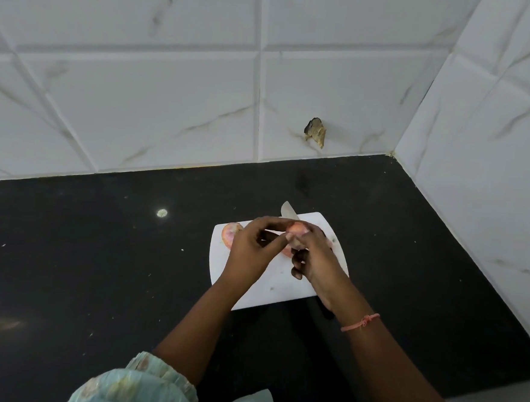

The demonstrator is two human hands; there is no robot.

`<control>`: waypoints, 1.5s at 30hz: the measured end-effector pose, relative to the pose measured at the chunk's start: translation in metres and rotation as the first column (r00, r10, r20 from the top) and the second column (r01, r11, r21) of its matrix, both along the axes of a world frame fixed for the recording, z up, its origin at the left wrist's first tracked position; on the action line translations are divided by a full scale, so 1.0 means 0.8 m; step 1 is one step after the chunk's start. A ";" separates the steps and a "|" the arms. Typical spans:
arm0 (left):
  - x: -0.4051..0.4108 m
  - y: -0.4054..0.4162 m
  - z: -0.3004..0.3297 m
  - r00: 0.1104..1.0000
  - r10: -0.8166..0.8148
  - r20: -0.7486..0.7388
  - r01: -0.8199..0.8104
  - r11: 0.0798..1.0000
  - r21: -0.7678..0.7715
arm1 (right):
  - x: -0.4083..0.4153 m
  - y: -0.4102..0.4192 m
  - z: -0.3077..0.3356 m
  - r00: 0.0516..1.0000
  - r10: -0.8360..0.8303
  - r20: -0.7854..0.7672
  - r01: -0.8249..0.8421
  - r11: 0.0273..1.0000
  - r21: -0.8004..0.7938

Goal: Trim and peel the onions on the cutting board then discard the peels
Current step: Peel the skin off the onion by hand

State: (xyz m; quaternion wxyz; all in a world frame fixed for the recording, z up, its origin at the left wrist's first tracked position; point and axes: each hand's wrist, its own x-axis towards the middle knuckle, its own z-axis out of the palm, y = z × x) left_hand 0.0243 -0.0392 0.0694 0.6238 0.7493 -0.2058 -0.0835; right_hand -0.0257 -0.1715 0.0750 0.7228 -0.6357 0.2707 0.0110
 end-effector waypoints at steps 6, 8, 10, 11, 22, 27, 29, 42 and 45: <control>0.006 0.009 0.004 0.997 0.008 -0.074 -0.011 0.999 -0.033 | -0.015 -0.004 -0.014 0.959 0.115 0.261 -0.029 0.949 -0.313; 0.005 0.009 0.007 0.996 0.019 -0.086 -0.022 0.999 -0.040 | -0.016 -0.004 -0.006 0.947 0.146 0.285 -0.034 0.931 -0.363; 0.004 0.008 0.009 0.994 0.031 -0.101 -0.035 0.999 -0.042 | -0.015 -0.004 -0.001 0.944 0.162 0.288 -0.033 0.913 -0.405; 0.004 0.007 0.010 0.994 0.035 -0.108 -0.040 0.998 -0.043 | -0.016 -0.004 0.001 0.941 0.169 0.294 -0.032 0.907 -0.419; 0.003 0.011 0.017 0.986 0.057 -0.157 -0.074 0.992 -0.100 | -0.019 -0.008 0.004 0.931 0.182 0.316 -0.023 0.893 -0.449; 0.001 0.010 0.019 0.984 0.058 -0.168 -0.074 0.993 -0.090 | -0.016 -0.007 0.005 0.931 0.175 0.321 -0.020 0.901 -0.434; 0.002 0.010 0.018 0.983 0.068 -0.168 -0.084 0.992 -0.091 | -0.015 -0.007 0.005 0.929 0.171 0.327 -0.016 0.904 -0.428; 0.002 0.011 0.023 0.979 -0.008 -0.203 -0.018 0.992 -0.122 | -0.008 0.000 -0.001 0.996 0.018 0.087 0.003 0.970 -0.241; 0.000 0.009 0.019 0.993 -0.072 -0.098 0.067 0.996 -0.053 | -0.001 0.000 0.000 0.999 0.001 0.037 0.005 0.990 -0.143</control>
